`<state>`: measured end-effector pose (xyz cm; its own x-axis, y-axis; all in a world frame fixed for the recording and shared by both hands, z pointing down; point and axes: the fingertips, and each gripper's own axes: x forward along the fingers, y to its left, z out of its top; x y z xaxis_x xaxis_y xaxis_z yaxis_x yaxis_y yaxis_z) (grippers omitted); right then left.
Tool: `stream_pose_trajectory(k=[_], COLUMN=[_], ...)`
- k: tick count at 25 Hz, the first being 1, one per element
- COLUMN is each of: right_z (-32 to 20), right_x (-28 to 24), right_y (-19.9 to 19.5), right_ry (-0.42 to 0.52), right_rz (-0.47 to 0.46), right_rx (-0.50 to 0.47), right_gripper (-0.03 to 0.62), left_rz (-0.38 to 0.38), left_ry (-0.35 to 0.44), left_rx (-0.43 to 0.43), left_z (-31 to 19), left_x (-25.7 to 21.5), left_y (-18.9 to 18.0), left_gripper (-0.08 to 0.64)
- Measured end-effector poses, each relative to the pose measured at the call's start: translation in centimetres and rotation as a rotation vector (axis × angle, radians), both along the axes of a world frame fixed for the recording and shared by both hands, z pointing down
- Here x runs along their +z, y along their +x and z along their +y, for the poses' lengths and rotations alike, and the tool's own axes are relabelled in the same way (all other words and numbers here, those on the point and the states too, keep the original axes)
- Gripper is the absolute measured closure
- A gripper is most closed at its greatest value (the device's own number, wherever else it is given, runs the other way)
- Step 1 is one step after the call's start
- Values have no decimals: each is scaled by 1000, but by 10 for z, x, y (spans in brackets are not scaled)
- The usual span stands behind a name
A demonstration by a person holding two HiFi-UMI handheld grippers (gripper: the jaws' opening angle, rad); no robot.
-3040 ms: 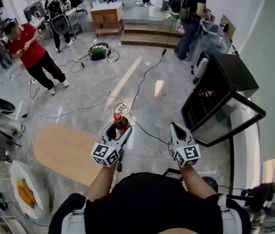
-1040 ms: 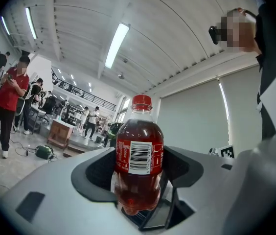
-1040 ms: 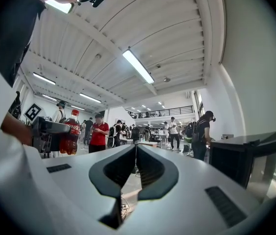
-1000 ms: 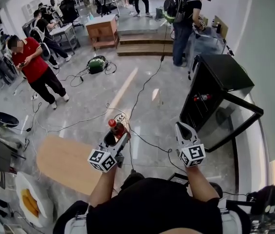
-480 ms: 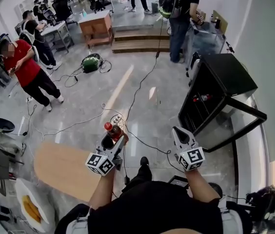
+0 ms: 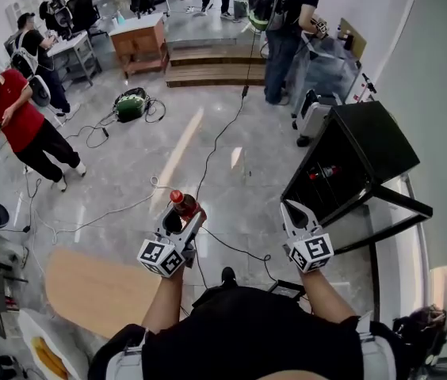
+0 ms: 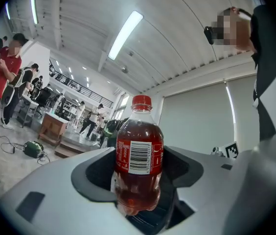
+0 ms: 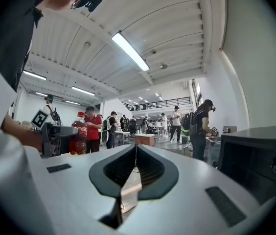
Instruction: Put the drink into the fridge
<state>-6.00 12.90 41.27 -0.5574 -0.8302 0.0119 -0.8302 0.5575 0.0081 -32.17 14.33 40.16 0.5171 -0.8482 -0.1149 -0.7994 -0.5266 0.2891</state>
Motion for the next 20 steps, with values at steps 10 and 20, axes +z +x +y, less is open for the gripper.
stream_pose_trajectory(k=[10,20], right_z=[-77,-115], right_x=[-17,5], right_y=[-28,-24], right_ry=[14,-44], right_rz=[28,8], right_rx=[26,38], right_gripper=[569,569], left_rz=[16,27], left_ry=[-7,-27], left_rx=[49,90], left_z=[-86,-133], left_x=[0,4], left_y=[-25,-13], left_gripper=[249,249])
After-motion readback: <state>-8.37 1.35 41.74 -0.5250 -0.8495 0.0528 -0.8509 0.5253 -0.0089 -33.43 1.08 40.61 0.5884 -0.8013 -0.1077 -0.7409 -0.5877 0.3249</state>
